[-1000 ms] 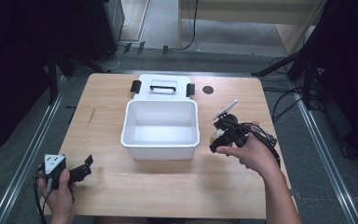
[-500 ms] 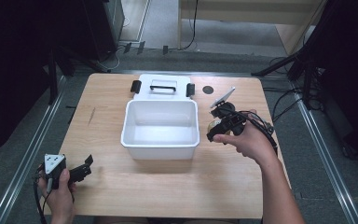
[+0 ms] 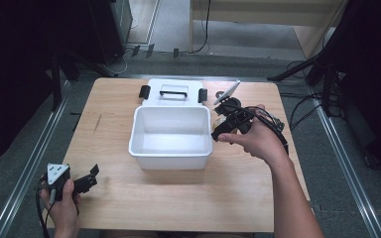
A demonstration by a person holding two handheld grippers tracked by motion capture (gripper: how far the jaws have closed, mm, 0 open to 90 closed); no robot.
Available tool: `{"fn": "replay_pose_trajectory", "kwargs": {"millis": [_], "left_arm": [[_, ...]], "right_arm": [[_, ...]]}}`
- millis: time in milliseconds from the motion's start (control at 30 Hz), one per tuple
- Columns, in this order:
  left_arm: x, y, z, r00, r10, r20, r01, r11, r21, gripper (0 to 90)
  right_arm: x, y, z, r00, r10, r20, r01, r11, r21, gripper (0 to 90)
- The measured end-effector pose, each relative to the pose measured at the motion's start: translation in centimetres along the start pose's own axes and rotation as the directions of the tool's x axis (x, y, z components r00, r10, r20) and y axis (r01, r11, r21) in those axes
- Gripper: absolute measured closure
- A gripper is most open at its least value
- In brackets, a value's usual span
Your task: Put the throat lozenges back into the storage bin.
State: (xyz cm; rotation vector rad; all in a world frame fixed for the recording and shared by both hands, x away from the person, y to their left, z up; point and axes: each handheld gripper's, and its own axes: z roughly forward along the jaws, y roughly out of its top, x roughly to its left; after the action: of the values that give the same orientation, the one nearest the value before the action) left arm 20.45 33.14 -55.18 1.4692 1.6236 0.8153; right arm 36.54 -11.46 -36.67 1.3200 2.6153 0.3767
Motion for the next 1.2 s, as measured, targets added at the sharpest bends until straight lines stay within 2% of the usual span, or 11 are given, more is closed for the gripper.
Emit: {"fn": "replay_pose_trajectory", "kwargs": {"millis": [433, 700, 900, 933, 1000, 1033, 1067, 1100, 1133, 1200], "left_arm": [[0.0, 0.0, 0.0, 1.0, 0.001, 0.001, -0.001, 1.0, 0.002, 0.0], [0.1, 0.0, 0.0, 1.0, 0.002, 0.002, -0.002, 1.0, 0.003, 0.0], [0.0, 0.0, 0.0, 1.0, 0.002, 0.002, -0.002, 1.0, 0.003, 0.0], [0.0, 0.0, 0.0, 1.0, 0.003, 0.002, -0.003, 1.0, 0.003, 0.0], [0.0, 0.0, 0.0, 1.0, 0.001, 0.001, -0.001, 1.0, 0.003, 0.0], [0.0, 0.0, 0.0, 1.0, 0.0, 0.002, 0.0, 1.0, 0.002, 0.0], [0.0, 0.0, 0.0, 1.0, 0.001, 0.002, -0.001, 1.0, 0.003, 0.0], [0.0, 0.0, 0.0, 1.0, 0.0, 0.002, 0.0, 1.0, 0.003, 0.0], [0.0, 0.0, 0.0, 1.0, 0.001, 0.002, -0.001, 1.0, 0.004, 0.0], [0.0, 0.0, 0.0, 1.0, 0.0, 0.004, 0.0, 1.0, 0.003, 0.0]], "right_arm": [[2.5, 2.3, 0.0, 0.9975, -0.065, -0.029, 0.064, 0.998, -0.006, 20.2], [3.7, 2.8, 0.7, 0.9941, -0.094, -0.054, 0.094, 0.996, -0.002, 20.2], [4.5, 3.0, 1.3, 0.9875, -0.143, -0.067, 0.143, 0.99, -0.003, 20.3], [4.6, 3.0, 1.4, 0.9836, -0.167, -0.067, 0.168, 0.986, -0.003, 20.3], [5.0, 2.9, 1.7, 0.9696, -0.238, -0.059, 0.237, 0.971, -0.016, 20.2], [5.2, 2.8, 1.8, 0.9539, -0.295, -0.055, 0.294, 0.955, -0.034, 20.2], [5.3, 2.7, 1.9, 0.9454, -0.321, -0.056, 0.319, 0.947, -0.036, 20.2], [5.4, 2.6, 2.1, 0.9308, -0.361, -0.06, 0.359, 0.933, -0.041, 20.3], [5.4, 2.6, 2.3, 0.92, -0.387, -0.061, 0.385, 0.922, -0.042, 20.2], [5.4, 2.6, 2.6, 0.9066, -0.417, -0.062, 0.415, 0.909, -0.048, 20.3]]}}
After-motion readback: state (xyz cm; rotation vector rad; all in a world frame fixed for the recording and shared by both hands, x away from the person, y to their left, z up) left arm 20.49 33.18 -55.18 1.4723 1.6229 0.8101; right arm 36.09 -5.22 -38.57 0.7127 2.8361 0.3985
